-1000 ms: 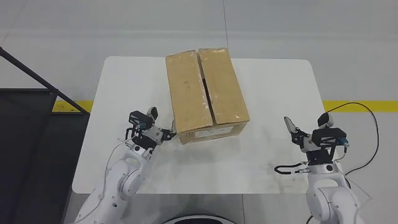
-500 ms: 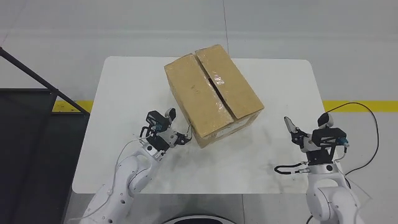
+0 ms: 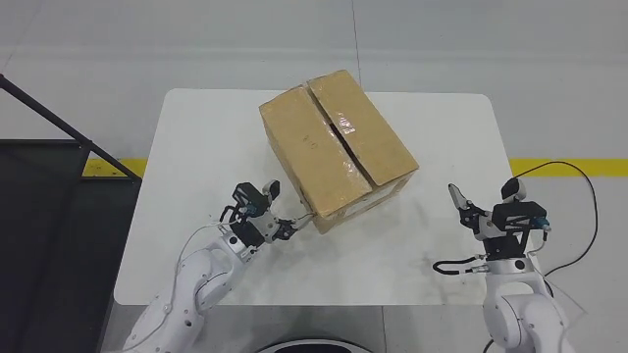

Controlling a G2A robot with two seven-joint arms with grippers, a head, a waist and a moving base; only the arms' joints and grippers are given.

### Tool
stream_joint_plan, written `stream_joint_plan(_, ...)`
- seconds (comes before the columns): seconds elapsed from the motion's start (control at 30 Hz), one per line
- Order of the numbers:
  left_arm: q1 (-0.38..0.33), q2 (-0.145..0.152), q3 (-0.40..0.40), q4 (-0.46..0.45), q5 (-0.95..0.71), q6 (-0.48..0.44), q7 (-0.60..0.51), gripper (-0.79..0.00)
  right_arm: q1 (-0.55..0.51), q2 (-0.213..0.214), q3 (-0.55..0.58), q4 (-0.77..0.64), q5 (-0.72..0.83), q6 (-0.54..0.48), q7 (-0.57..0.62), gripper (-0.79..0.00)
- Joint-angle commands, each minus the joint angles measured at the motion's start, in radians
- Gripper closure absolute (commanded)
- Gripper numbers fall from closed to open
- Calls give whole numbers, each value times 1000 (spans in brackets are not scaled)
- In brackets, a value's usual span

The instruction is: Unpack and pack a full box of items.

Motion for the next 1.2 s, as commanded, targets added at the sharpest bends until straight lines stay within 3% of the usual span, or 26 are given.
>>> stream_joint_plan(0.0, -13, -4, 19, 6, -1, 11, -2, -785, 0, 0, 0, 0, 0, 0, 0, -785)
stream_joint_plan(0.33, -99, -36, 115, 42, -57, 129, -70, -785, 0, 0, 0, 0, 0, 0, 0, -785)
stream_joint_plan(0.67, -151, -54, 162, 66, -76, 152, -76, -785, 0, 0, 0, 0, 0, 0, 0, -785)
stream_joint_plan(0.87, -90, -34, 68, 15, -50, 117, -10, -785, 33, -3, -5, 19, 133, -125, -20, -785)
stream_joint_plan(1.07, -1, -9, -90, -44, -99, 95, 70, -785, 146, -14, -21, 84, 476, -176, 120, -785)
stream_joint_plan(1.17, 22, -8, -160, -41, -229, 120, 72, -785, 194, -15, -20, 118, 619, -223, 198, -785)
